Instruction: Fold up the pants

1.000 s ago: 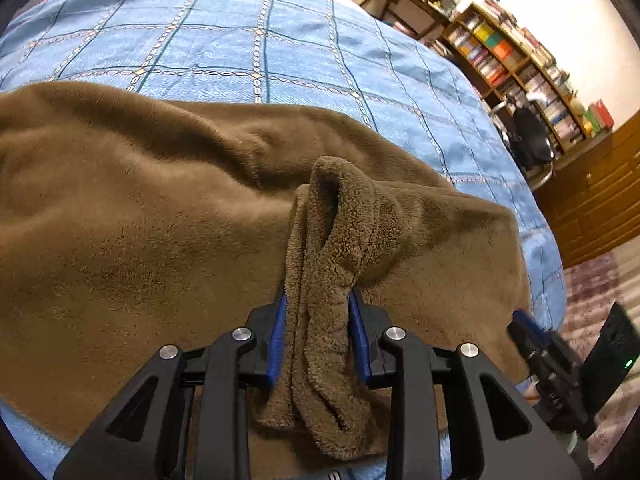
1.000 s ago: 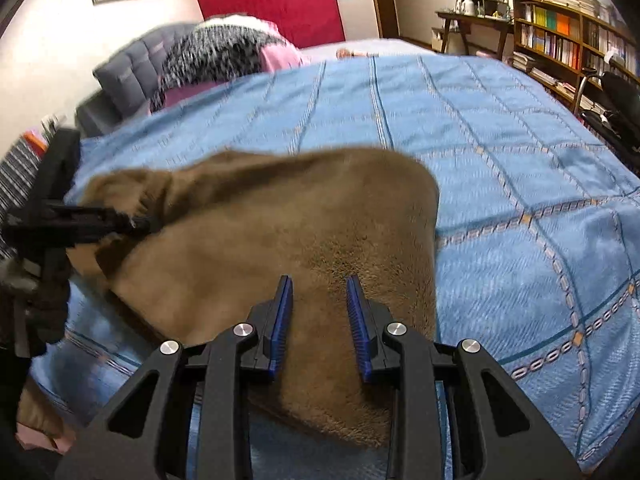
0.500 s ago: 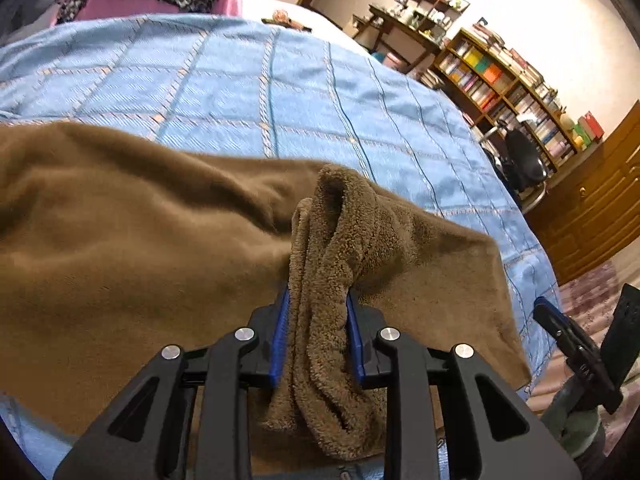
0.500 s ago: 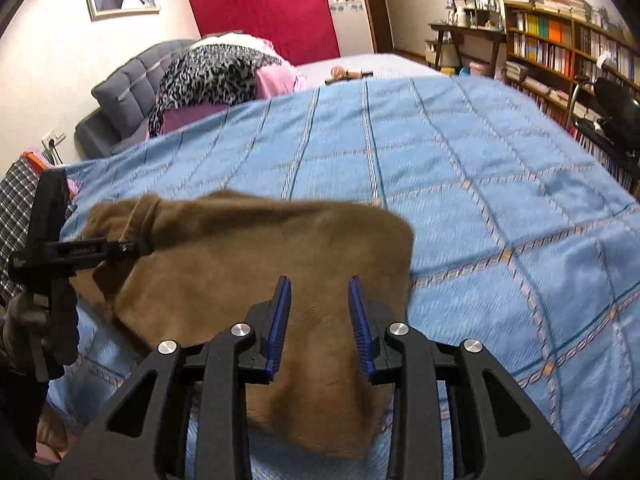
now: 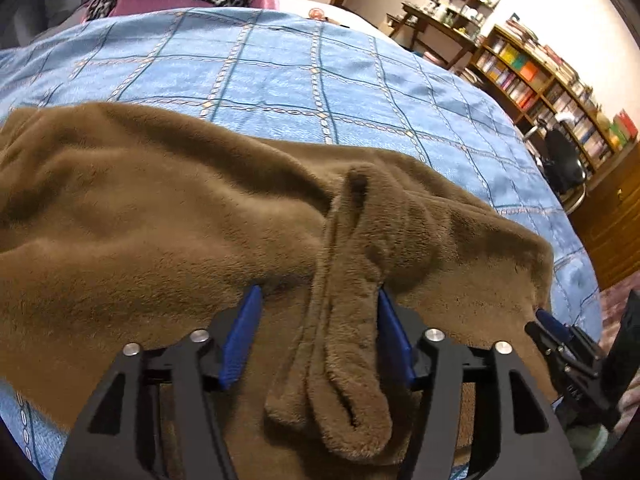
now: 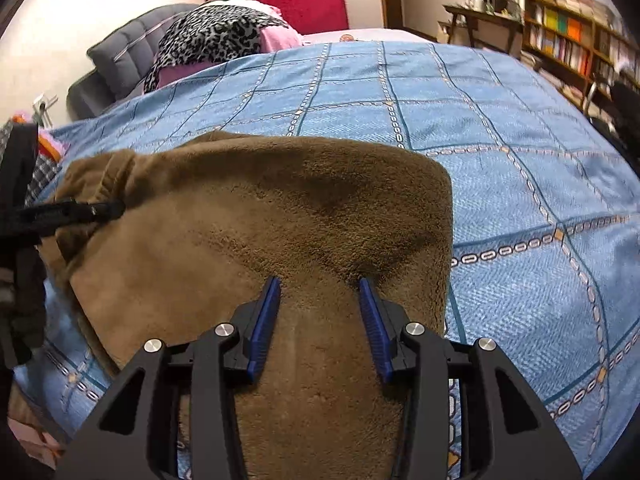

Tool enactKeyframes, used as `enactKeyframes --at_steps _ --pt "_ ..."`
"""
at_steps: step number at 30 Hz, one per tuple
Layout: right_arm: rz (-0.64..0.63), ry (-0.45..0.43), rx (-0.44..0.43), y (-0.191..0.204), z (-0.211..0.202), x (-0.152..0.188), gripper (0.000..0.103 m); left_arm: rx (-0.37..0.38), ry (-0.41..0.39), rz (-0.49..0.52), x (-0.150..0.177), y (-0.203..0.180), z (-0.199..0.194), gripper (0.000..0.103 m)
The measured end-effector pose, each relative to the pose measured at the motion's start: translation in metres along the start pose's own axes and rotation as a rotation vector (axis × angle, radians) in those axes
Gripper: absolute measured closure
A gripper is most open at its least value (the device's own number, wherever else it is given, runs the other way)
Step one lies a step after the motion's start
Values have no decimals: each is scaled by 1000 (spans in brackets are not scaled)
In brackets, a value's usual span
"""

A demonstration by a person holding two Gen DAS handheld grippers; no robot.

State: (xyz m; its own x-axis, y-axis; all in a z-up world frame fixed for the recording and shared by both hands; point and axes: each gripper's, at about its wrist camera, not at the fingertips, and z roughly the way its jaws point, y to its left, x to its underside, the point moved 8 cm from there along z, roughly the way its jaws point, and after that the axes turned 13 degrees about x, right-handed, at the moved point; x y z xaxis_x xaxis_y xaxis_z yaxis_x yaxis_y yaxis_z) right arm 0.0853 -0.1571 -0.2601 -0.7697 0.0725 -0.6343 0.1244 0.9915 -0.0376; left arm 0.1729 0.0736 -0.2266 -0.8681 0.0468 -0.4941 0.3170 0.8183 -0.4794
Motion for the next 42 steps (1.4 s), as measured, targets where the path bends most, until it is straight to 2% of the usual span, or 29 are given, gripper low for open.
enactKeyframes --at_steps 4,10,14,19,26,28,31,34,37,41,42 --pt "14 13 -6 -1 -1 -2 59 -5 -83 -41 -1 7 -32 38" --pt "3 -23 16 7 -16 -13 60 -38 -206 -152 4 45 -92 38" --pt "-27 -78 27 23 -34 -25 59 -81 -281 -278 14 91 -132 38" --pt "-80 -105 -4 54 -48 -34 59 -183 -357 -403 27 151 -165 35" --pt "-159 -86 -30 95 -50 -32 59 -154 -386 -517 31 201 -162 35" --pt "-158 -69 -49 103 -49 -30 59 -126 -395 -533 29 209 -156 25" --pt "-155 -56 -61 111 -48 -29 59 -95 -409 -535 19 217 -152 20" --pt "-162 -44 -67 117 -44 -27 59 -78 -435 -527 8 225 -151 20" --pt "-129 4 -107 122 -38 -23 59 -48 -476 -534 -1 235 -147 18" --pt "-117 12 -120 124 -36 -22 59 -33 -496 -520 -9 236 -145 18" --pt "-121 8 -121 125 -37 -21 59 -26 -497 -520 -13 236 -144 22"
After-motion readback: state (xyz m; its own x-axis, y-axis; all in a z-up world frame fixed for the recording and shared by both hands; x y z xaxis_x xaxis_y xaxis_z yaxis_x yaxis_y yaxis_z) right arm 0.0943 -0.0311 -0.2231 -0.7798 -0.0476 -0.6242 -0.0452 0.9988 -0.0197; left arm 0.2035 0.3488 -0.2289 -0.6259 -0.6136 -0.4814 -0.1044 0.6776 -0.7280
